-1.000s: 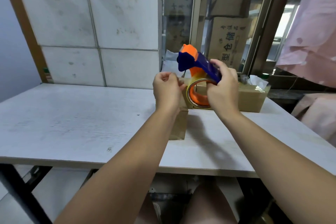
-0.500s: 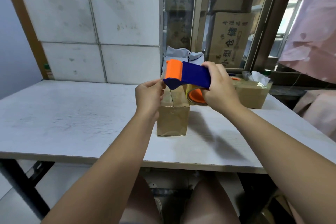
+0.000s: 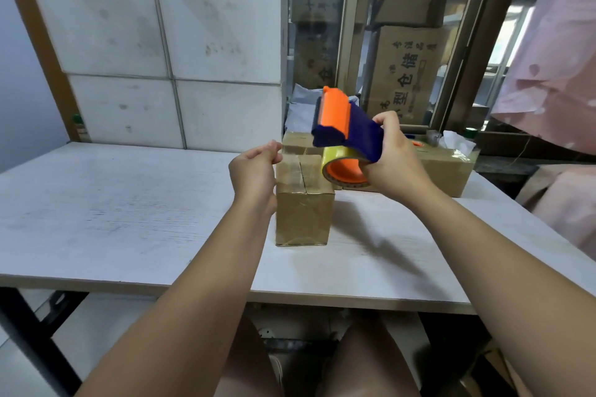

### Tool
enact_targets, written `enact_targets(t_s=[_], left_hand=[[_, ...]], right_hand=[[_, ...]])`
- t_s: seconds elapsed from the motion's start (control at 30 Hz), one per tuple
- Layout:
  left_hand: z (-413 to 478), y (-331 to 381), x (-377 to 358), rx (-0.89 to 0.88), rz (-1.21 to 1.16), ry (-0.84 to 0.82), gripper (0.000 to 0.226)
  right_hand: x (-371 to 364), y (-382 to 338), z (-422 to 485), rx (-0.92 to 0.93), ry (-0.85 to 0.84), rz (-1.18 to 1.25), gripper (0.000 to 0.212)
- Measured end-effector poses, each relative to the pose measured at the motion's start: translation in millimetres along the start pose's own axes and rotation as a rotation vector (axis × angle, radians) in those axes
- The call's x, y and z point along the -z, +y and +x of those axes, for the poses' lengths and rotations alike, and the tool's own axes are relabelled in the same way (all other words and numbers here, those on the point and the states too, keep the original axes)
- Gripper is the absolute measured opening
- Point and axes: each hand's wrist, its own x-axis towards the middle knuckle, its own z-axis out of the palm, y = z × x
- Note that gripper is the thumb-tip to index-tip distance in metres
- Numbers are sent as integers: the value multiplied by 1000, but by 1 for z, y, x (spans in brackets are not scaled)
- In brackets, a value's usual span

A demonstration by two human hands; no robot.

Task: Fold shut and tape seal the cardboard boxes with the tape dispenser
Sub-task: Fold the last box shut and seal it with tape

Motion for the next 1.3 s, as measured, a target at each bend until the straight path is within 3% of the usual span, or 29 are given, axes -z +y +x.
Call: enact_targets(t_s=[0.17, 0.4, 0.57, 0.83, 1.3], left_hand=[[-6, 1, 2, -84, 28, 4, 12], [-3, 7, 22, -148, 82, -6, 11], [-8, -12, 28, -79, 91, 76, 10], [-21, -34, 36, -36, 190, 107, 21], [-17, -42, 37, 28, 190, 145, 15]], right_hand=[[9, 1, 0, -11, -25, -15, 55], [12, 3, -5, 111, -21, -178, 60], [16, 6, -3, 13, -112, -147, 43], [14, 25, -9, 27, -197, -182, 49], [2, 36, -15, -31, -249, -134, 53]])
